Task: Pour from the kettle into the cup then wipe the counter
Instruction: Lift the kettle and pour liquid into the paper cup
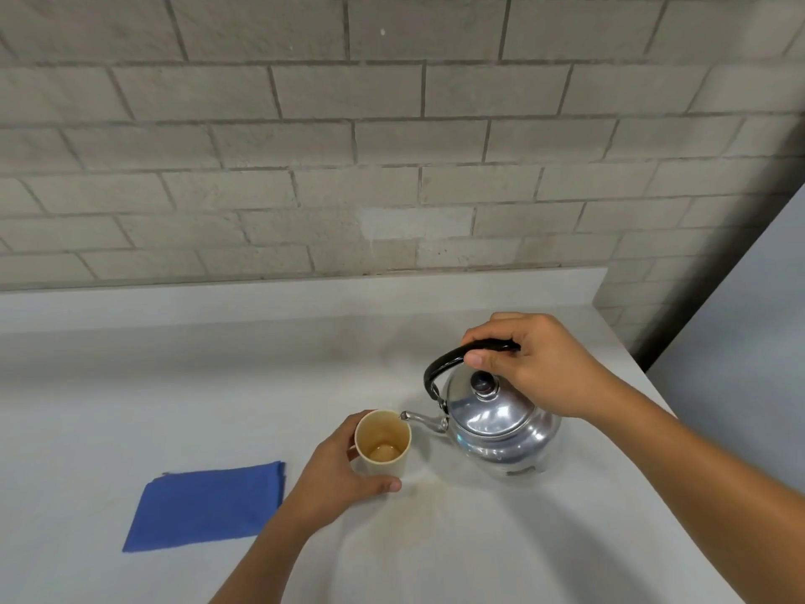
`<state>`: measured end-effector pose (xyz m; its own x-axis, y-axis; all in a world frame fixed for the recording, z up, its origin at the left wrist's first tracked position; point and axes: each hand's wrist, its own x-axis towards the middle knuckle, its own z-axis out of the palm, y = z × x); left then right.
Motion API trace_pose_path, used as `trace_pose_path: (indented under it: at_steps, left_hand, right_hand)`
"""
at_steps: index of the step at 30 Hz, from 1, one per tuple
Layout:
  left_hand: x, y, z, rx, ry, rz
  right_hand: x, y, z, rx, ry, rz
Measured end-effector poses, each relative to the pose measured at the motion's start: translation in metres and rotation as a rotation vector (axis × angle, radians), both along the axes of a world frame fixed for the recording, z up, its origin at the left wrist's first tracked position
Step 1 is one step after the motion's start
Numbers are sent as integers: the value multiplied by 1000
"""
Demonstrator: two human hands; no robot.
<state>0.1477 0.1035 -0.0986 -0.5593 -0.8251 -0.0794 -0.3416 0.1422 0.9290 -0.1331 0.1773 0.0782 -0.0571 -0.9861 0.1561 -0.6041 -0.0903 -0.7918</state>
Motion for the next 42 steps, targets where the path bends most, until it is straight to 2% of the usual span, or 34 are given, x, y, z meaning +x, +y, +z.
trace_pose_path:
  at_steps: [4,20,42]
  left_hand:
    - [-2,-1,-6,-24,35,38]
    - [-5,-1,-9,-38,66,69]
    - [-6,1,-9,-14,74,84]
  right_hand:
    - [8,-5,-2,35,107,23]
    - [14,-13,11,-7,311,105]
    - [14,-14,23,-38,477,140]
